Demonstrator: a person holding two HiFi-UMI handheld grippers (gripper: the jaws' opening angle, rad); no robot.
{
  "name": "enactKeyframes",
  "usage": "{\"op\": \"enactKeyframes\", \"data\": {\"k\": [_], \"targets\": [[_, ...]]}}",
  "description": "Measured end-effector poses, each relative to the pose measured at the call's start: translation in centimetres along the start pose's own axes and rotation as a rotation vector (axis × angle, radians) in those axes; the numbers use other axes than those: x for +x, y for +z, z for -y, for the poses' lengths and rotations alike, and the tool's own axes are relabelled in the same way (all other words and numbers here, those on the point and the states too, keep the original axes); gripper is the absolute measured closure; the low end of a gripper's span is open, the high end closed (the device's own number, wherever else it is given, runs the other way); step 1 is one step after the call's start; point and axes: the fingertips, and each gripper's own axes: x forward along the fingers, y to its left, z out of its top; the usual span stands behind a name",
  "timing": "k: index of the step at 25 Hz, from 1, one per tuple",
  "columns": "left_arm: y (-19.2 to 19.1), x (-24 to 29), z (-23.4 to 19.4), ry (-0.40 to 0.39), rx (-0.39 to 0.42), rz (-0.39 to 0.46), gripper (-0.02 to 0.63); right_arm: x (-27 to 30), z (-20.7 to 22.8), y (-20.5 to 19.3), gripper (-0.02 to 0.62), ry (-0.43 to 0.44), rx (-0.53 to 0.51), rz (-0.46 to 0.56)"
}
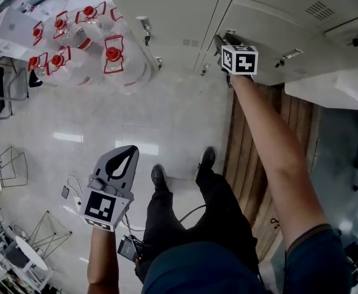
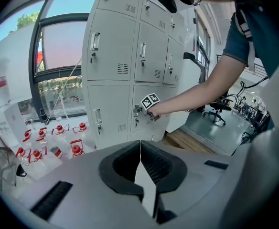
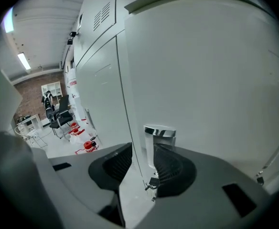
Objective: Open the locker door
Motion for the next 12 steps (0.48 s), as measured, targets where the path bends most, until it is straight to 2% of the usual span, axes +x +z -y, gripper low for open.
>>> {"op": "enactKeyframes", "data": {"k": [6,12], "targets": [[1.1,-0.2,0.7,-0.013,0.009,0.019,0.588,-3.9,-1.4,-2.7,0.469,0.005,-0.016,0.004],[1.0,-1.4,1.7,-0.031,0.031,0.020,0.588,-9.2,-1.7,-6.1,0.469,-0.037,-0.016,0.007]]}}
